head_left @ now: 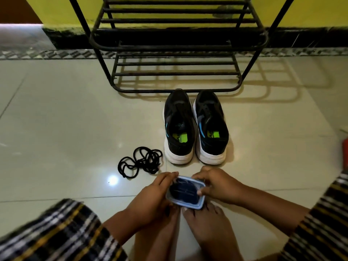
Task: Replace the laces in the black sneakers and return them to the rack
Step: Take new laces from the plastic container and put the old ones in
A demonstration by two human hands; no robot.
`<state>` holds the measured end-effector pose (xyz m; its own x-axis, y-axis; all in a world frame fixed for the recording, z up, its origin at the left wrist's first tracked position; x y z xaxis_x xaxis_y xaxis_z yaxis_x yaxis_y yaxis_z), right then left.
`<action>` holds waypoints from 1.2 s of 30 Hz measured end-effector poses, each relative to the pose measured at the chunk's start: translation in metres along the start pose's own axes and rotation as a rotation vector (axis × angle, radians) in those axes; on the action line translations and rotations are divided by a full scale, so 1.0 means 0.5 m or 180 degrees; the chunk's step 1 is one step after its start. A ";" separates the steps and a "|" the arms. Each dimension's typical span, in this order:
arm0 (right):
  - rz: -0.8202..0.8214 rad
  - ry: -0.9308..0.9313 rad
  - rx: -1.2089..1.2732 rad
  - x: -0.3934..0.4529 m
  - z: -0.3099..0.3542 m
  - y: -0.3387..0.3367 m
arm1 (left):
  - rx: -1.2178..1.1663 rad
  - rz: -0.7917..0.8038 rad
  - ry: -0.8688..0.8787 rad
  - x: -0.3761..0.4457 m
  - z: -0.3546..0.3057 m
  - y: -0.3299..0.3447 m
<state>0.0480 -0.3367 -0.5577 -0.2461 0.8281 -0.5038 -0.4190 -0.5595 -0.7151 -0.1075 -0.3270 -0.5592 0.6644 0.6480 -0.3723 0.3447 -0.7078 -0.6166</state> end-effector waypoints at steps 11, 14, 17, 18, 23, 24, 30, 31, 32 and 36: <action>-0.0902 0.0386 0.1698 -0.037 0.013 -0.352 | -0.1641 -0.0963 0.0353 0.088 -0.191 -0.322; -0.0770 0.0608 0.1257 -0.016 0.026 -0.465 | -0.2836 -0.0927 -0.0189 0.172 -0.247 -0.384; -0.0920 0.0894 0.1183 0.013 0.026 -0.561 | -0.2892 -0.1417 -0.0075 0.263 -0.305 -0.464; -0.1065 0.0983 0.1317 0.025 0.020 -0.585 | -0.2873 -0.1610 -0.0035 0.288 -0.316 -0.484; -0.1918 0.1277 0.1942 0.087 -0.028 -0.660 | -0.2660 -0.1962 0.0049 0.374 -0.318 -0.503; -0.2058 0.1301 0.1940 0.097 -0.041 -0.669 | -0.2702 -0.1873 0.0083 0.388 -0.316 -0.496; -0.2447 0.1255 0.2074 0.136 -0.109 -0.689 | -0.2364 -0.1632 0.0288 0.456 -0.300 -0.491; -0.2472 0.1234 0.2186 0.139 -0.113 -0.689 | -0.2342 -0.1648 0.0311 0.462 -0.301 -0.493; -0.2488 0.1207 0.2341 0.143 -0.117 -0.690 | -0.2375 -0.1673 0.0327 0.467 -0.304 -0.496; -0.2554 0.1224 0.3081 0.178 -0.143 -0.703 | -0.2605 -0.1740 0.0357 0.511 -0.309 -0.510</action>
<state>0.2360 -0.0687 -0.3859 0.5586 0.7635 -0.3239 -0.8237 0.4650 -0.3245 0.0767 -0.0247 -0.3899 0.3218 0.9429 -0.0854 0.9464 -0.3229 0.0010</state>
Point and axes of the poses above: each hand's wrist, its own x-axis towards the middle knuckle, its own y-axis out of the palm, z = x × y, the point moved 7 cm from there along x, towards the middle knuckle, and after that the axes turned 6 degrees about -x, right-handed, at the moved point
